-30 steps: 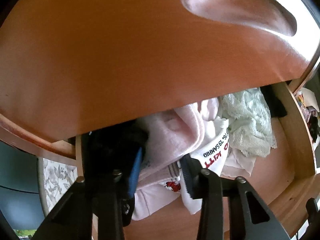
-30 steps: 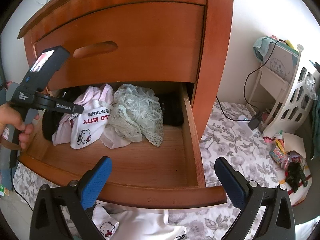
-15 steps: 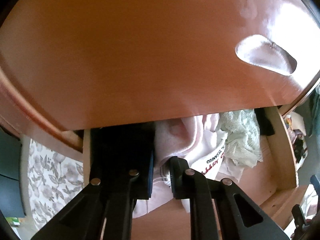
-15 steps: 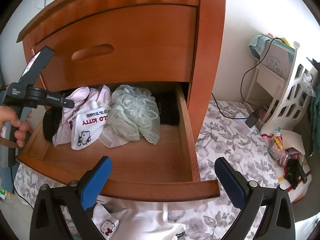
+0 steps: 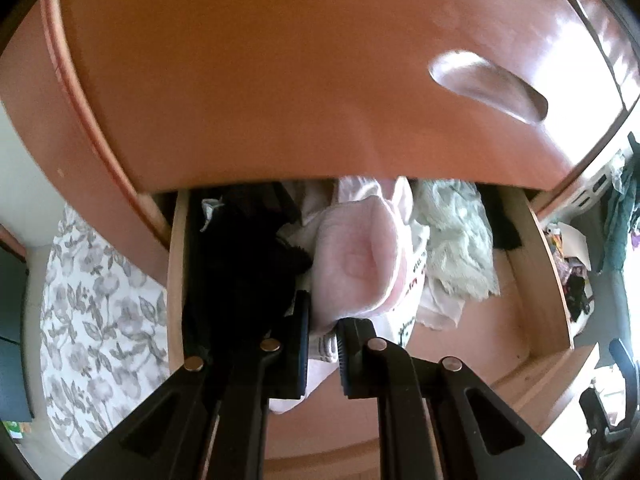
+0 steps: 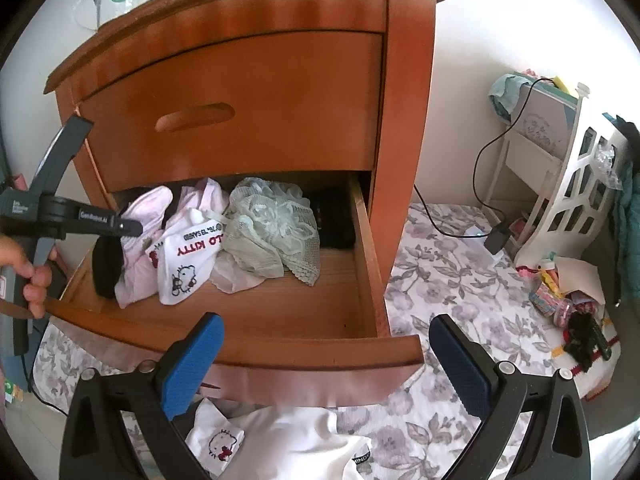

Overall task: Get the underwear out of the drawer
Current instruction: 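Grasp the pink sock in the drawer with the left gripper, then lift the pink sock out of the drawer and carry it over the bed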

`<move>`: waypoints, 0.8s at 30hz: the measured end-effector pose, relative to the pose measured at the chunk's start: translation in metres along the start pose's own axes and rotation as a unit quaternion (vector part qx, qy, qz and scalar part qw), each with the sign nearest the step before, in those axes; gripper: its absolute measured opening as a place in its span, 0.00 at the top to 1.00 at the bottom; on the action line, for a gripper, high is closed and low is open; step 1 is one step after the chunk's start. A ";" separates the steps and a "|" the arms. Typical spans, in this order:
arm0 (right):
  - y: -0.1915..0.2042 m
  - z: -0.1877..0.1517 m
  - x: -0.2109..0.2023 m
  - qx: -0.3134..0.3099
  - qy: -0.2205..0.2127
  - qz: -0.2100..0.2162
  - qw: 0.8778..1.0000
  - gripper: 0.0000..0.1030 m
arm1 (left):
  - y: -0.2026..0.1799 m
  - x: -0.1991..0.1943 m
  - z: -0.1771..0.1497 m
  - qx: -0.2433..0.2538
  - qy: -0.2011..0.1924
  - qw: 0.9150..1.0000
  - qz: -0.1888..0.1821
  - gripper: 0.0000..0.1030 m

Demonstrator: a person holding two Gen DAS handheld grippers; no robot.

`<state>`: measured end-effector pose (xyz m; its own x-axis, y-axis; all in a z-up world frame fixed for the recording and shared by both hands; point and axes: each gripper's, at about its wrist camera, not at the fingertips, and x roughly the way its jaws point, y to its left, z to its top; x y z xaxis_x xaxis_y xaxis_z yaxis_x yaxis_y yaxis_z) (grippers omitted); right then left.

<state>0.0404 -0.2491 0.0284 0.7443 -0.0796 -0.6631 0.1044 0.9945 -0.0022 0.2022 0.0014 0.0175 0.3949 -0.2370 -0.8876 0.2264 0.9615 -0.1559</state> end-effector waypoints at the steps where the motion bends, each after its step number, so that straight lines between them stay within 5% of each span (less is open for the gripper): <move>1: 0.000 0.000 -0.003 0.000 -0.002 0.000 1.000 0.00 | -0.002 0.000 -0.002 0.001 0.001 1.000 0.000 0.88; 14: 0.008 -0.006 -0.035 -0.001 -0.017 0.002 1.000 0.00 | -0.007 -0.020 -0.044 -0.018 0.009 0.999 -0.047 0.89; 24: 0.011 -0.011 -0.054 -0.003 -0.023 -0.002 1.000 0.00 | 0.006 -0.052 -0.052 -0.056 -0.041 0.995 -0.077 0.89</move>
<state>-0.0062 -0.2328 0.0557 0.7730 -0.0864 -0.6285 0.1039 0.9945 -0.0089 0.1369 0.0271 0.0399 0.4364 -0.3888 -0.8114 0.1908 0.9213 -0.3389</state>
